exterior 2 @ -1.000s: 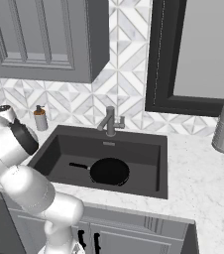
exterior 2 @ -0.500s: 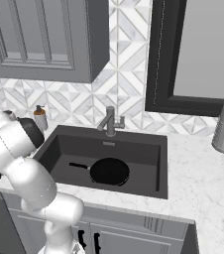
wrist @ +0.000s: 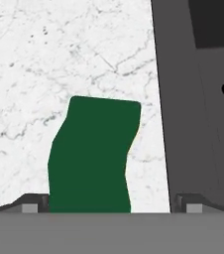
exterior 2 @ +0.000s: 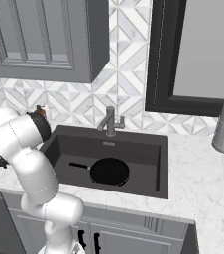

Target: Pick the pan and sponge and place them into the sink. Then turn on the water.

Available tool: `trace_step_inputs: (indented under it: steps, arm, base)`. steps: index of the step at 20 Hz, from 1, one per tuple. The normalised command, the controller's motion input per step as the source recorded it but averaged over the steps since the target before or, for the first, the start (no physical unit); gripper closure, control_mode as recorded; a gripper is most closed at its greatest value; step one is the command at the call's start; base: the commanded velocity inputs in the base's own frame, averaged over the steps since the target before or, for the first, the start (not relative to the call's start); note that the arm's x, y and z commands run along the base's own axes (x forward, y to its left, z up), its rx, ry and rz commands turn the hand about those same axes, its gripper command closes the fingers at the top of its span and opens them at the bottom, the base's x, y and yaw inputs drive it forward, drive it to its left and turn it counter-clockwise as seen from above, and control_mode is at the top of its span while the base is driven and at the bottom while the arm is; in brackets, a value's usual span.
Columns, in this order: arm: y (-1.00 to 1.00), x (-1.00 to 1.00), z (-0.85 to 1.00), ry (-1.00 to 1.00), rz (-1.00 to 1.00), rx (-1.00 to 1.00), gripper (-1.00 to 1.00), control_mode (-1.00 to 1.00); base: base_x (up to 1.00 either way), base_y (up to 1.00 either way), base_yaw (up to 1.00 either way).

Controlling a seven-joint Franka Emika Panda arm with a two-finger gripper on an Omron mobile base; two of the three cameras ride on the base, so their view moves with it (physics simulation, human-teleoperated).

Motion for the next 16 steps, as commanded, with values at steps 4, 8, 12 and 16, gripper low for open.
trace_step_inputs:
  steps: [4,8,12,16]
  arm:
    - [0.24,0.24,-0.1,-0.04,0.03,0.0,-1.0,-1.0]
    - [0.23,0.24,-0.13,-0.02,0.04,0.0,-1.0,-1.0]
    - [0.22,0.25,-0.3,0.0,0.04,0.0,-1.0,-1.0]
    - [0.01,0.16,-0.61,0.0,0.03,0.0,-1.0,-1.0]
  base:
    - [0.0,0.0,0.0]
    - [0.0,0.0,0.0]
    - [0.0,0.0,0.0]
    - [0.0,0.0,0.0]
